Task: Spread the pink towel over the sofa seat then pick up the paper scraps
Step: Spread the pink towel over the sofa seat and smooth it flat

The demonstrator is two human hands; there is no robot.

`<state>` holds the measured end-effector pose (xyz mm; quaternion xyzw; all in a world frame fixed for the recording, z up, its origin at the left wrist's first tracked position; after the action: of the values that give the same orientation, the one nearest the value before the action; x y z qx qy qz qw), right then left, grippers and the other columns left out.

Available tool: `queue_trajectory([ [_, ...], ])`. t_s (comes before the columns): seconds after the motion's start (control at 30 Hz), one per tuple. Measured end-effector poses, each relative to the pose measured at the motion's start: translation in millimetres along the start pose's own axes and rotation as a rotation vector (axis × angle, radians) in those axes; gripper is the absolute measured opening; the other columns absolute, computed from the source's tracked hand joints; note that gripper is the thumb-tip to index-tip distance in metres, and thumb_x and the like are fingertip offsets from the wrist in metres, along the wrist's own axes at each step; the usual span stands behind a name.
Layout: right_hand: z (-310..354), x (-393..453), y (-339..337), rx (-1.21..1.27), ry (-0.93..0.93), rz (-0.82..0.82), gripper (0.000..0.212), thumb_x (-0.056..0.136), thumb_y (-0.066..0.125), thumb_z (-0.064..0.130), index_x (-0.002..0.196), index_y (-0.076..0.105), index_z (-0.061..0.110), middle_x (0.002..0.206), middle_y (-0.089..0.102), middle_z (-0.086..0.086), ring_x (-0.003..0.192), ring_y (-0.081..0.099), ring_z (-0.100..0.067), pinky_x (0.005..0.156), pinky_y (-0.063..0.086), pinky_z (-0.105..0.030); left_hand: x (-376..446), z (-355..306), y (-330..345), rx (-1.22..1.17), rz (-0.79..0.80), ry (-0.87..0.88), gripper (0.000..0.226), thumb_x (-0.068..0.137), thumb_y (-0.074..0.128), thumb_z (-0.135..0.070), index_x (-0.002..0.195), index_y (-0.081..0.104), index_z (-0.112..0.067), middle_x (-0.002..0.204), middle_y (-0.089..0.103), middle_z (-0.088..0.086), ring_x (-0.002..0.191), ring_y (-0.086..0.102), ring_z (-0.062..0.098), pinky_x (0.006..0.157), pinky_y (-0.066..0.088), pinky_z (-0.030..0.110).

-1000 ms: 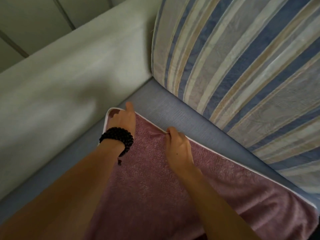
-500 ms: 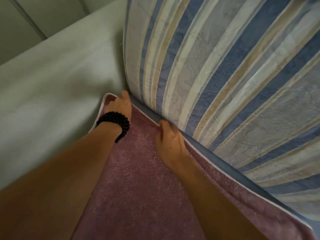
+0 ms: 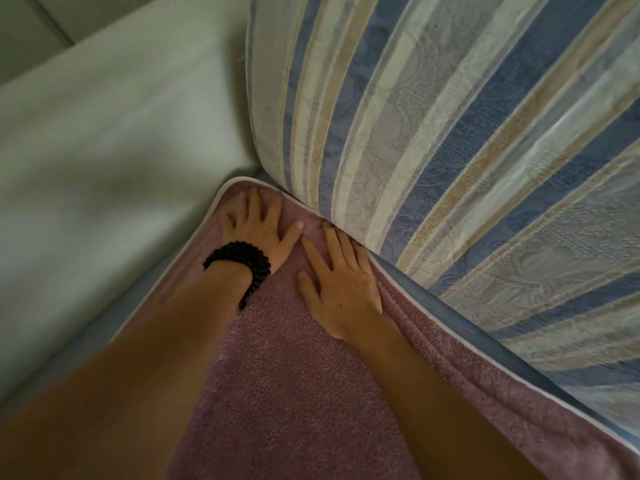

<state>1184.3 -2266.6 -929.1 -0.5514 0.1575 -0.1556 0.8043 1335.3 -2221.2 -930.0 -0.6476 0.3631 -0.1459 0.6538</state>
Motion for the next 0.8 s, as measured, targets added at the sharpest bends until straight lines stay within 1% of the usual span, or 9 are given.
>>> queue_trajectory([
  [0.1,9.6,-2.2,-14.2,0.083,0.013,0.020,0.058,0.102,0.029,0.041,0.155,0.019,0.020,0.165,0.005,-0.012,0.152,0.001,-0.026,0.124,0.004,-0.049,-29.3,-12.6,-2.8,0.041,-0.043,0.096,0.062,0.096,0.020,-0.053,0.151,0.014,-0.025,0.160,0.013,0.015,0.147,0.013,0.032,0.116,0.015,0.058],
  [0.17,12.4,-15.9,-29.4,0.234,0.052,-0.026,0.050,0.100,0.041,0.027,0.147,0.037,0.009,0.159,0.028,-0.016,0.150,0.018,-0.029,0.123,0.017,-0.048,-49.3,-26.9,-8.6,0.039,-0.093,0.184,0.053,0.098,0.031,-0.044,0.146,0.032,-0.020,0.153,0.030,0.017,0.140,0.029,0.034,0.112,0.027,0.053],
  [0.2,9.6,-29.3,-40.9,0.287,0.067,-0.089,0.043,0.098,0.047,0.017,0.139,0.048,0.004,0.150,0.042,-0.019,0.144,0.033,-0.032,0.117,0.030,-0.047,-60.1,-39.3,-14.2,0.033,-0.143,0.252,0.046,0.097,0.040,-0.038,0.138,0.045,-0.016,0.144,0.043,0.016,0.130,0.042,0.035,0.104,0.037,0.050],
  [0.27,-7.4,-62.3,-62.8,0.305,0.123,-0.274,0.030,0.090,0.052,-0.003,0.118,0.064,-0.003,0.120,0.063,-0.022,0.112,0.058,-0.038,0.092,0.051,-0.049,-82.2,-73.7,-27.4,0.037,-0.272,0.440,0.028,0.089,0.060,-0.024,0.113,0.065,-0.012,0.113,0.062,0.012,0.099,0.058,0.033,0.079,0.047,0.043],
  [0.37,-46.1,-110.0,-79.7,0.288,0.334,-0.383,0.025,0.092,0.052,-0.007,0.113,0.065,-0.003,0.099,0.064,-0.022,0.081,0.062,-0.039,0.067,0.055,-0.047,-110.1,-127.7,-32.6,0.006,-0.302,0.700,0.013,0.079,0.071,-0.009,0.092,0.073,-0.009,0.084,0.065,0.009,0.077,0.062,0.029,0.061,0.048,0.034],
  [0.47,-77.4,-144.9,-73.4,0.251,0.556,-0.253,0.024,0.099,0.046,0.005,0.120,0.058,0.002,0.099,0.067,-0.021,0.085,0.066,-0.038,0.066,0.055,-0.044,-127.4,-176.2,-18.6,-0.007,-0.179,0.780,0.015,0.092,0.056,-0.013,0.095,0.071,-0.013,0.088,0.068,0.005,0.082,0.064,0.023,0.062,0.051,0.032],
  [0.57,-92.0,-162.6,-66.7,0.237,0.663,-0.163,0.024,0.099,0.048,0.017,0.119,0.053,0.006,0.098,0.068,-0.019,0.086,0.067,-0.036,0.065,0.053,-0.041,-132.9,-199.3,4.5,0.017,-0.028,0.738,0.023,0.095,0.050,-0.016,0.110,0.066,-0.022,0.103,0.068,0.003,0.093,0.065,0.022,0.071,0.055,0.036],
  [0.7,-99.4,-163.9,-70.5,0.220,0.643,-0.209,0.020,0.096,0.052,0.011,0.114,0.055,0.003,0.101,0.068,-0.020,0.088,0.067,-0.037,0.063,0.045,-0.038,-135.7,-212.6,9.0,0.020,-0.034,0.690,0.021,0.092,0.051,-0.015,0.110,0.059,-0.023,0.102,0.069,0.007,0.092,0.065,0.026,0.070,0.055,0.037],
  [0.8,-101.2,-165.0,-81.4,0.210,0.581,-0.399,0.020,0.089,0.053,-0.006,0.107,0.061,-0.003,0.097,0.069,-0.024,0.089,0.065,-0.041,0.072,0.052,-0.045,-140.4,-220.7,5.6,0.013,-0.150,0.676,0.027,0.090,0.051,-0.011,0.115,0.058,-0.015,0.107,0.068,0.010,0.105,0.059,0.028,0.076,0.053,0.039],
])
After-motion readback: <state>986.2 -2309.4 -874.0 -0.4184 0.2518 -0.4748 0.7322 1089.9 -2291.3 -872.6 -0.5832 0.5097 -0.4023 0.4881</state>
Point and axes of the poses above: each hand's wrist, its own x-axis towards the middle knuckle, its own y-axis out of the palm, z = x × y, the point moved 8 cm from there along x, towards the middle knuckle
